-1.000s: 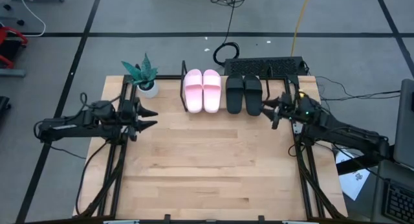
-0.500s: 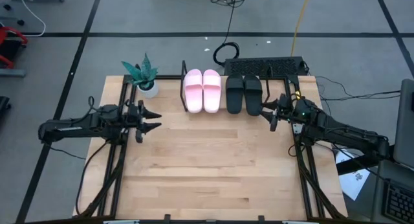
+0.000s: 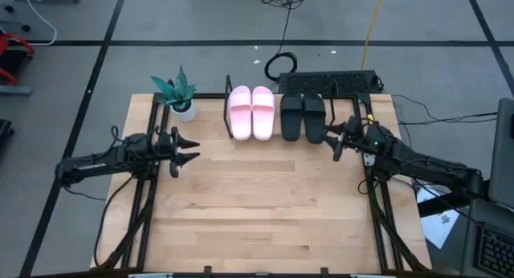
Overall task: Pick and place slides into the shelf
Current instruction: Return to Home Position
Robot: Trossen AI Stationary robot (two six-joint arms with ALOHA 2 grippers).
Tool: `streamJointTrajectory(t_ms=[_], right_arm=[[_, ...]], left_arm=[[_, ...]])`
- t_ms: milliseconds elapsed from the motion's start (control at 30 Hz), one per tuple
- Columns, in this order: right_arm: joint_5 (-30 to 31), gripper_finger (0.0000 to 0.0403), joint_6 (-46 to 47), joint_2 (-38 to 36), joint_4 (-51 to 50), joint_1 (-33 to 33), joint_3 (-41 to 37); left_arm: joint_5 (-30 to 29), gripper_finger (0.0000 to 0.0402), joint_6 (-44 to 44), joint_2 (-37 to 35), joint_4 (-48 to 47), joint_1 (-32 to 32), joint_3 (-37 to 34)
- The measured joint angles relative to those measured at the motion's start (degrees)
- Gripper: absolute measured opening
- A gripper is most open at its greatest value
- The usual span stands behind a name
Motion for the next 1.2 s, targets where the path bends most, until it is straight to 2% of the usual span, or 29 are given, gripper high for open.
streamJointTrajectory(t_ms=[233,500,700,900,1200], right_arm=[[-0.1,0.0185,1.6,0.0,9.6,0.0,-7.0],[0.0,0.0185,2.3,0.0,10.2,0.3,-8.5],[-1.7,0.0185,1.0,-0.3,20.0,0.7,-8.6],[-2.9,0.0185,1.6,-0.4,18.6,1.1,-8.7],[-3.2,0.0185,3.2,-0.3,9.5,3.6,-8.8]], left_arm=[[0.1,0.0182,0.0,-2.2,-4.2,0.2,-0.3],[-0.4,0.0182,1.6,-2.3,-6.2,0.2,-0.3],[-2.4,0.0182,2.5,-2.3,-5.5,0.2,-0.3],[-2.2,0.0182,2.4,-2.3,-4.5,0.2,-0.3],[-2.0,0.0182,1.5,-2.3,-4.1,0.2,-0.3]])
